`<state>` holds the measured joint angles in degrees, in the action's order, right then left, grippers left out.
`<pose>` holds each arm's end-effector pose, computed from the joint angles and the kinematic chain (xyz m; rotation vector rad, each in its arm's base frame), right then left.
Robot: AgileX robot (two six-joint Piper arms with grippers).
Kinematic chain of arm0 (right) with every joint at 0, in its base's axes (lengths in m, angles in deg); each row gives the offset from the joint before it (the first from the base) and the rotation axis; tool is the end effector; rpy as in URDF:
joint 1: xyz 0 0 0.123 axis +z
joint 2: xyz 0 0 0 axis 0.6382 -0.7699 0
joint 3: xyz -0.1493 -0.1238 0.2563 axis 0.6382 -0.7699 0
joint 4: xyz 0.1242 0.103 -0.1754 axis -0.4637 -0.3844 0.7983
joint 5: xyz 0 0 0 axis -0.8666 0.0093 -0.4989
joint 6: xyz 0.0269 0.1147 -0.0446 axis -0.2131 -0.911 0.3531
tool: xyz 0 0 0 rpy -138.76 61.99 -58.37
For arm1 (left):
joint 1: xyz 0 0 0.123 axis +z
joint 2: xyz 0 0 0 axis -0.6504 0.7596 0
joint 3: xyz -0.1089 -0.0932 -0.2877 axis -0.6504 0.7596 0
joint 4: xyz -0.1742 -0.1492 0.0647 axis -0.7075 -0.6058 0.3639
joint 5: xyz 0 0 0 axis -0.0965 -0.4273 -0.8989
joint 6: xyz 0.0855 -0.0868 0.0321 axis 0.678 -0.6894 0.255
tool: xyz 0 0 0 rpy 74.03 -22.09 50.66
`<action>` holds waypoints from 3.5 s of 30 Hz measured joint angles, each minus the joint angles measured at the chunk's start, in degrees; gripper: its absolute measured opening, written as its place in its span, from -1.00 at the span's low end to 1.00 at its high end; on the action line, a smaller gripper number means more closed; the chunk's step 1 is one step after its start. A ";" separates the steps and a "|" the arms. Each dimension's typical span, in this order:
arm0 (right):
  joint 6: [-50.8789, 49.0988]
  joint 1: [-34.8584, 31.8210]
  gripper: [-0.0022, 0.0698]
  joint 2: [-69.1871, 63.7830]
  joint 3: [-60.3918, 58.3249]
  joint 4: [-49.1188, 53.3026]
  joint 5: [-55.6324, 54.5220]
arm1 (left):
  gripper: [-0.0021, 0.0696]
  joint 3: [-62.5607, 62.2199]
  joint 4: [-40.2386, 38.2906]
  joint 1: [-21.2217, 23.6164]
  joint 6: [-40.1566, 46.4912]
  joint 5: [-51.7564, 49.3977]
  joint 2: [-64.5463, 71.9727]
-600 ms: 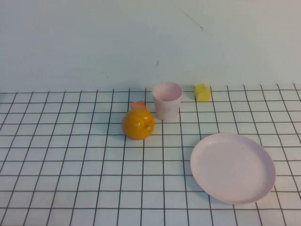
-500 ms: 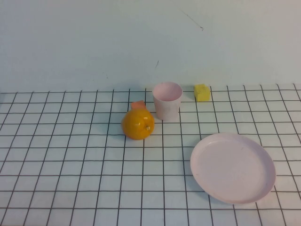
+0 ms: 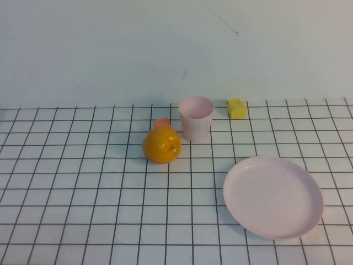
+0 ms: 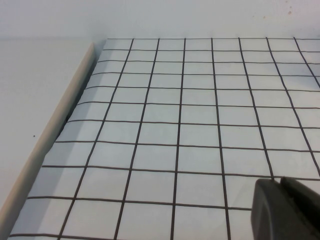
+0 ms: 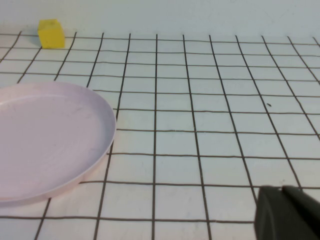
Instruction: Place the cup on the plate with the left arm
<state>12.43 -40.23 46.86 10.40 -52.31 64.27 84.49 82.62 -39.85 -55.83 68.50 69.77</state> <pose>0.0356 -0.0032 0.1608 -0.0221 1.8660 -0.0633 0.0366 0.0063 0.1663 -0.1075 1.8320 0.0022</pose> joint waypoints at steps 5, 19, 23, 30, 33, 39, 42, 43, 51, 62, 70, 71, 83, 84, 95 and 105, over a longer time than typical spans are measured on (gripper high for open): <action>0.00 0.00 -0.95 0.00 0.00 0.00 0.00 | -0.95 0.00 0.00 0.00 0.00 0.00 0.00; 0.00 0.00 -0.95 0.00 0.00 0.00 0.00 | -0.95 0.00 0.00 0.00 0.00 0.00 0.00; 0.00 0.00 -0.95 0.00 0.00 0.00 0.00 | -0.95 0.00 0.00 0.00 0.00 0.26 0.00; 0.00 0.00 -0.95 0.00 0.00 0.00 0.00 | -0.95 0.39 0.60 0.00 0.00 9.78 0.00; 0.00 0.00 -0.95 0.00 0.00 0.00 0.00 | -0.95 0.39 1.65 0.00 0.00 18.23 0.00; 0.00 0.00 -0.95 0.00 0.00 0.00 0.00 | -0.95 0.39 2.55 0.00 0.00 38.38 0.00; 0.00 0.00 -0.95 0.00 0.00 0.00 0.00 | -0.95 0.39 2.82 0.00 0.00 47.22 0.00; 0.00 0.00 -0.95 0.00 0.00 0.00 0.00 | -0.95 0.39 2.83 0.00 0.00 49.71 0.00; 0.00 0.00 -0.95 0.00 0.00 0.00 0.00 | -0.95 0.39 3.61 0.00 0.20 58.37 0.00; 0.00 0.00 -0.95 0.00 0.00 0.00 0.00 | -0.95 0.39 3.48 0.00 2.06 59.49 -0.03; 0.00 0.00 -0.95 0.00 0.00 0.00 0.00 | -0.95 -9.34 -1.52 0.00 3.13 37.57 -0.13; 0.00 0.00 -0.95 0.00 0.00 0.00 0.00 | -0.95 -12.77 -1.52 0.00 3.44 32.13 -0.13; 0.00 0.00 -0.95 0.00 0.00 0.00 0.00 | -0.95 -43.24 -2.00 0.00 5.78 -5.31 21.47; 0.00 0.00 -0.95 0.00 0.00 0.00 0.00 | -0.95 -44.21 -2.79 0.00 5.78 -7.38 24.09; 0.00 0.00 -0.95 0.00 0.00 0.00 0.00 | -0.95 -45.20 -45.46 0.00 31.13 -16.83 50.00; 0.00 0.00 -0.95 0.00 0.00 0.00 0.00 | -0.95 -63.94 -53.05 -6.76 43.23 -18.65 78.25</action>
<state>12.43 -40.23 46.86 10.40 -52.31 64.27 20.54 29.56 -46.60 -12.60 49.85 148.02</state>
